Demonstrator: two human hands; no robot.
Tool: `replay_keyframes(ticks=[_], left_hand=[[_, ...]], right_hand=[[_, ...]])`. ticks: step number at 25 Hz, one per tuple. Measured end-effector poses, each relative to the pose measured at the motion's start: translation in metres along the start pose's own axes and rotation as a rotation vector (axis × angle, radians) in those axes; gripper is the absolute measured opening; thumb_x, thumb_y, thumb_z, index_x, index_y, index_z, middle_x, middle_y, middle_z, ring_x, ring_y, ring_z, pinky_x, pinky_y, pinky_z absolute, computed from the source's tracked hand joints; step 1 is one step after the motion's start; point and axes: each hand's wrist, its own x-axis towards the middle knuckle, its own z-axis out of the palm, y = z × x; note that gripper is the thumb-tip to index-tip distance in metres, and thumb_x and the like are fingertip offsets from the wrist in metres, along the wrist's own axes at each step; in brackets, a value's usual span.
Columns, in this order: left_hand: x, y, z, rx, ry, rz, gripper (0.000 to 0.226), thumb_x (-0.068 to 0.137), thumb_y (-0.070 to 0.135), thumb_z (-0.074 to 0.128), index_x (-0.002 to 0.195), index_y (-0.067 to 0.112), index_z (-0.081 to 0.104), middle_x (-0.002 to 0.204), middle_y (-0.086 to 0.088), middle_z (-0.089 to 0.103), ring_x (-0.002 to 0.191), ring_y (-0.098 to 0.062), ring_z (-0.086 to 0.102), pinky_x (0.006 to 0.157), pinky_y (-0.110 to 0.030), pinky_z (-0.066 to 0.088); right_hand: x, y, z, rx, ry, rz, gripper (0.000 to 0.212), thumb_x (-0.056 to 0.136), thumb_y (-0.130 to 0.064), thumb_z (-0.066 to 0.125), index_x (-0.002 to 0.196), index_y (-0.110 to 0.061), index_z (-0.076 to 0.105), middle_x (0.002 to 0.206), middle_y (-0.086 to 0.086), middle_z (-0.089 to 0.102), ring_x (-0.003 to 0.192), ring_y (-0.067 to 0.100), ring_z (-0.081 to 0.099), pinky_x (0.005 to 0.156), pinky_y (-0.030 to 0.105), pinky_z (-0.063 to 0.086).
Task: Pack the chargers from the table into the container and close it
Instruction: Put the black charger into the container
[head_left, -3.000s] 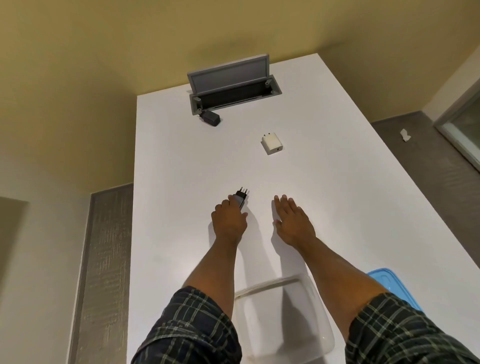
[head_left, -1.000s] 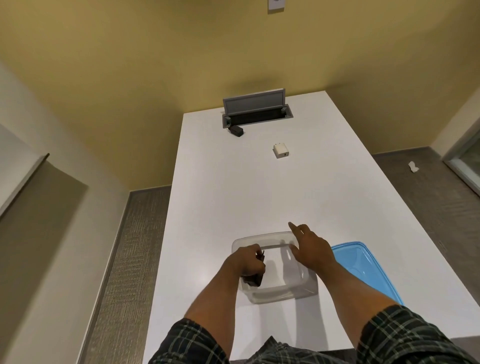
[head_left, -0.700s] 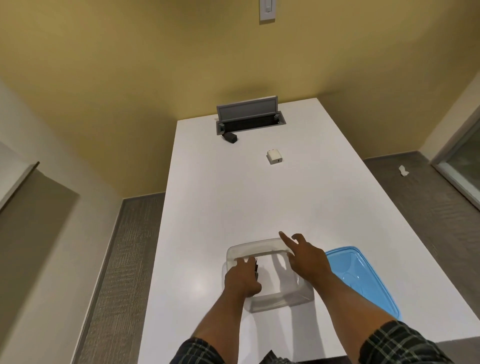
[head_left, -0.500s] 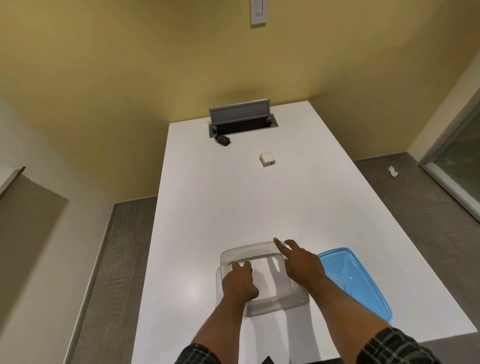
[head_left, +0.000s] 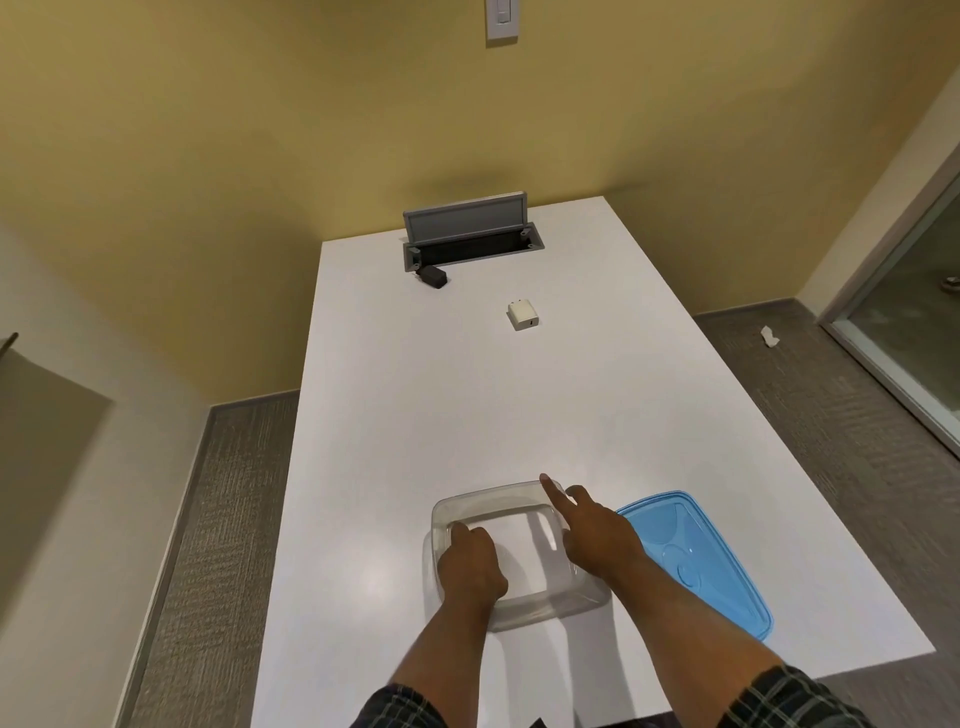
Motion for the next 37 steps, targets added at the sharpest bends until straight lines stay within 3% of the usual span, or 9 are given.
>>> replay_keyframes(ticks=[8, 15, 18, 22, 27, 29, 31, 33, 37], left_hand=[[0.014, 0.001, -0.003, 0.282, 0.013, 0.082, 0.049, 0.086, 0.012, 0.072, 0.133, 0.004, 0.058, 0.137, -0.019, 0.050, 0.119, -0.029, 0.061, 0.095, -0.032, 0.050], [0.014, -0.002, -0.007, 0.354, -0.027, 0.139, 0.048, 0.085, 0.010, 0.073, 0.130, 0.003, 0.059, 0.134, -0.017, 0.053, 0.120, -0.031, 0.060, 0.096, -0.034, 0.050], [0.011, -0.005, -0.013, 0.308, -0.012, 0.178, 0.045, 0.086, 0.017, 0.072, 0.128, 0.007, 0.060, 0.132, -0.014, 0.055, 0.116, -0.030, 0.062, 0.093, -0.035, 0.050], [0.015, -0.008, -0.033, 0.262, 0.162, 0.379, 0.035, 0.099, 0.036, 0.048, 0.124, 0.012, 0.055, 0.124, -0.010, 0.057, 0.106, -0.033, 0.064, 0.084, -0.040, 0.049], [0.036, -0.015, -0.065, 0.198, 0.409, 0.520, 0.033, 0.098, 0.038, 0.043, 0.115, 0.014, 0.056, 0.113, -0.006, 0.058, 0.097, -0.030, 0.059, 0.072, -0.039, 0.045], [0.048, -0.019, -0.076, 0.183, 0.475, 0.496, 0.043, 0.094, 0.041, 0.046, 0.124, 0.012, 0.056, 0.117, -0.006, 0.060, 0.097, -0.029, 0.059, 0.075, -0.039, 0.046], [0.061, -0.023, -0.086, 0.175, 0.507, 0.458, 0.060, 0.092, 0.044, 0.046, 0.140, 0.008, 0.049, 0.131, -0.008, 0.058, 0.109, -0.029, 0.058, 0.082, -0.041, 0.048], [0.071, -0.025, -0.096, 0.124, 0.522, 0.420, 0.072, 0.093, 0.046, 0.044, 0.151, 0.006, 0.037, 0.148, -0.012, 0.049, 0.128, -0.031, 0.051, 0.093, -0.043, 0.048], [0.091, -0.023, -0.114, 0.065, 0.489, 0.391, 0.082, 0.092, 0.053, 0.027, 0.158, 0.006, 0.021, 0.160, -0.012, 0.034, 0.144, -0.029, 0.038, 0.105, -0.043, 0.042]], right_hand=[[0.000, 0.003, -0.005, -0.025, -0.026, -0.002, 0.086, 0.093, -0.017, 0.049, 0.154, -0.041, -0.007, 0.114, 0.002, 0.055, 0.077, 0.022, 0.063, 0.069, 0.037, 0.058], [-0.003, 0.004, -0.007, -0.044, -0.033, -0.011, 0.084, 0.092, -0.022, 0.047, 0.155, -0.040, -0.006, 0.113, 0.002, 0.057, 0.081, 0.025, 0.065, 0.071, 0.039, 0.057], [-0.003, 0.003, -0.014, -0.084, -0.008, -0.032, 0.079, 0.094, -0.034, 0.048, 0.156, -0.038, 0.000, 0.115, 0.002, 0.060, 0.090, 0.026, 0.066, 0.073, 0.036, 0.051], [0.003, 0.002, -0.024, -0.201, 0.097, -0.089, 0.064, 0.098, -0.059, 0.034, 0.154, -0.040, 0.013, 0.110, 0.003, 0.067, 0.094, 0.028, 0.067, 0.072, 0.035, 0.045], [0.025, -0.006, -0.031, -0.239, 0.321, -0.086, 0.054, 0.098, -0.063, 0.024, 0.146, -0.042, 0.038, 0.084, 0.000, 0.072, 0.069, 0.026, 0.070, 0.056, 0.030, 0.036], [0.037, -0.010, -0.037, -0.254, 0.332, -0.071, 0.051, 0.099, -0.059, 0.032, 0.144, -0.039, 0.042, 0.082, 0.001, 0.072, 0.065, 0.027, 0.069, 0.054, 0.030, 0.035], [0.049, -0.013, -0.044, -0.275, 0.326, -0.042, 0.051, 0.097, -0.057, 0.033, 0.140, -0.035, 0.050, 0.078, 0.000, 0.071, 0.060, 0.026, 0.068, 0.052, 0.029, 0.033], [0.059, -0.014, -0.049, -0.291, 0.332, -0.016, 0.053, 0.097, -0.055, 0.034, 0.139, -0.029, 0.052, 0.084, 0.000, 0.071, 0.064, 0.027, 0.068, 0.052, 0.029, 0.033], [0.082, -0.016, -0.060, -0.297, 0.224, -0.032, 0.057, 0.100, -0.048, 0.038, 0.151, -0.024, 0.028, 0.124, 0.004, 0.059, 0.100, 0.029, 0.064, 0.065, 0.035, 0.040]])
